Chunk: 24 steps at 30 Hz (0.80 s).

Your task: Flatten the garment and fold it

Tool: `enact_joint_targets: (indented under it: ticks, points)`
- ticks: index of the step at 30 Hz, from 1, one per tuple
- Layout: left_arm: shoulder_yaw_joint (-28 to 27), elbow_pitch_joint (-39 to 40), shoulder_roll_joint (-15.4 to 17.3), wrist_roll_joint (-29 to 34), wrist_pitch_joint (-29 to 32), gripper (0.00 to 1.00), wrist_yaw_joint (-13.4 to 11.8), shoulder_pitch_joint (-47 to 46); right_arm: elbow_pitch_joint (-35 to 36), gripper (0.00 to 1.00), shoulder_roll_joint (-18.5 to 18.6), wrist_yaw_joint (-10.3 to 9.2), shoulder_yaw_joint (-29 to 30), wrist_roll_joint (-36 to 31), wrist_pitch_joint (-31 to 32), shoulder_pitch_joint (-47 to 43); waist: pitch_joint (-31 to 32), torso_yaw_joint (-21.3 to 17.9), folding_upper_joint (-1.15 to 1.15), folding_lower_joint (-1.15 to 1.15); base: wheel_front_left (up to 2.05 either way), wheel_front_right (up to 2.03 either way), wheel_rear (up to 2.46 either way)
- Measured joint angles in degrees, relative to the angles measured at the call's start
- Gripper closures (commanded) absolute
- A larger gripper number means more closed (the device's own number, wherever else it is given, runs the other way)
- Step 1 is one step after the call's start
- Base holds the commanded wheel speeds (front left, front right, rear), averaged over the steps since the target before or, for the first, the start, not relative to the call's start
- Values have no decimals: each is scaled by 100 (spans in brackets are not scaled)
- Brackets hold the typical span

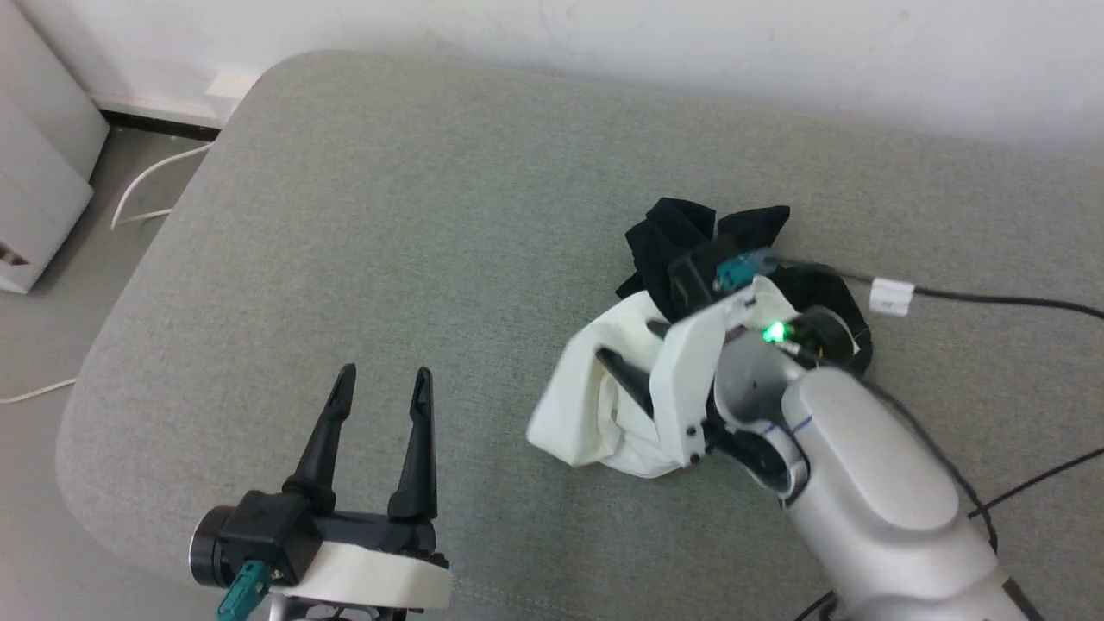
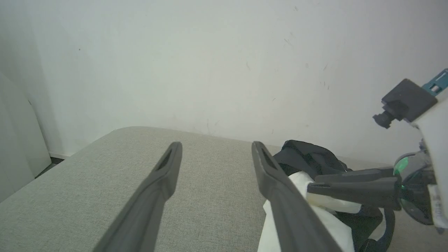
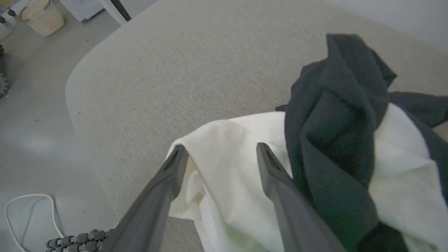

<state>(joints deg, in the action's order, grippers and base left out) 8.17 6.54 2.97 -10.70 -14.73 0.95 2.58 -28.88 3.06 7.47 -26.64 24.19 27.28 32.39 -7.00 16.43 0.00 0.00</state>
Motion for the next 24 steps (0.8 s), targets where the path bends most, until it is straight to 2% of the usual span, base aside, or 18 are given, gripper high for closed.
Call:
enact_joint_targets:
  ticks: [6, 9, 13, 16, 19, 24]
  points:
    - [3, -1, 0, -19, 0, 0, -25, 85, 945, 0, 41, 0, 261, 314, 259, 283, 83, -177, 0, 0, 0, 0, 0]
    - [14, -1, 0, -19, 0, 0, -49, 85, 1251, 0, 323, 5, 523, 90, 489, 309, 143, -245, 0, 0, 0, 0, 0]
    - [32, 9, -1, -36, 0, 0, -49, 85, 1377, 0, 743, 5, 710, -222, 977, 203, 177, -275, 0, -1, 0, 0, 0]
    - [29, 13, -1, -54, 0, 0, -52, 85, 1405, 0, 867, 5, 671, -309, 1215, -115, 134, -250, 0, 0, 0, 0, 0]
    - [56, 16, -1, -87, 0, 0, -53, 80, 1378, 0, 870, 5, 682, -452, 1236, -304, 61, -205, 0, 0, 0, 0, 0]
    - [80, 12, -1, -94, -1, 0, -53, 50, 1065, 0, 677, 5, 842, -646, 1065, -335, -51, -63, 0, 0, 0, 0, 0]
